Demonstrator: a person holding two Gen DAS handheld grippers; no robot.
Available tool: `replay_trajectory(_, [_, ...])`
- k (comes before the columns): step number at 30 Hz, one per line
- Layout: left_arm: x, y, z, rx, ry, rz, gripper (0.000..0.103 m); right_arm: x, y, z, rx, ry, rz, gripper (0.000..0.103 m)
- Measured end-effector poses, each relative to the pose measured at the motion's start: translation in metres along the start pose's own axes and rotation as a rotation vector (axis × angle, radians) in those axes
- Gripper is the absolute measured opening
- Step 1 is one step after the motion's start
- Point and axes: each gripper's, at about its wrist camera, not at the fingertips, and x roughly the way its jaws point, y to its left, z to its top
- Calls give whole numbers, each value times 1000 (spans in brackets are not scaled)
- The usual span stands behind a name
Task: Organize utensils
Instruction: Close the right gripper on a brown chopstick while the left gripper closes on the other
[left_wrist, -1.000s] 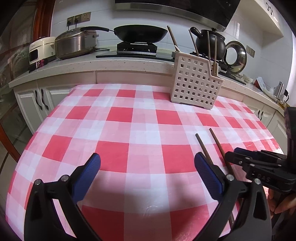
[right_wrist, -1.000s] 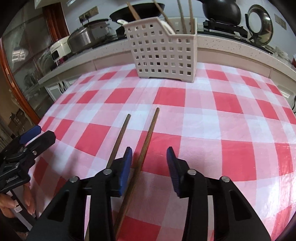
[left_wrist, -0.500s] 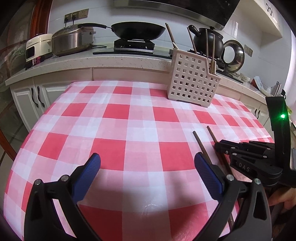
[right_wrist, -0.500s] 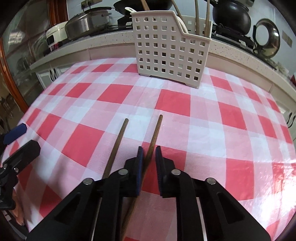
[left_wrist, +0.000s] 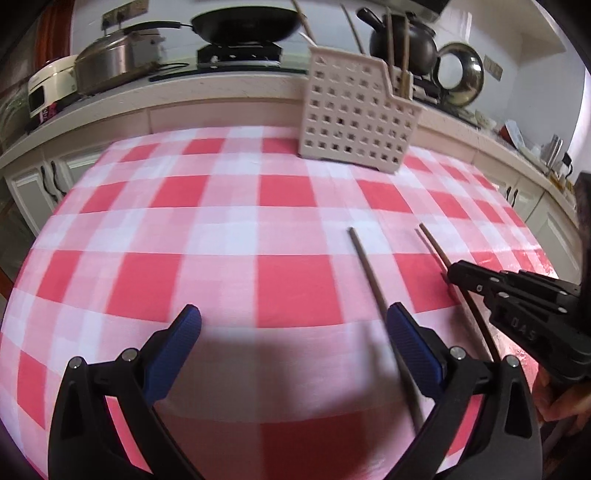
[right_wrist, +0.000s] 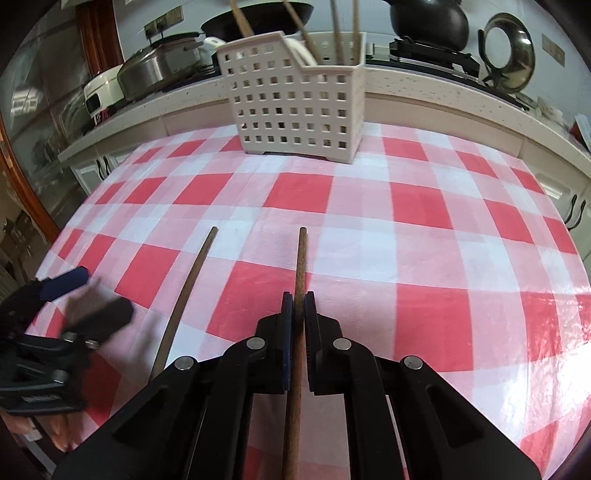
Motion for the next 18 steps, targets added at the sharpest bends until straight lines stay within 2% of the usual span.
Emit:
replay_trajectory(4, [14, -20, 2, 15, 56, -10, 82, -4, -8, -2, 17, 2, 25, 7])
replay_trajectory(7, [17, -30, 2, 23, 55, 5, 77, -5, -12, -4, 19, 5, 40, 7])
replay_trajectory(10, [20, -40, 4, 39, 53, 43, 66, -6, -16, -5, 24, 3, 47, 7])
replay_trajectory(12, [21, -45, 4, 58, 52, 78, 52, -6, -19, -6, 29, 5, 53, 7])
replay_trajectory(13, [21, -48, 4, 66, 49, 89, 48, -6, -20, -6, 31, 6, 56, 7])
replay_trajectory(18, [21, -62, 3, 112, 42, 92, 17, -5, -27, -8, 40, 15, 68, 7])
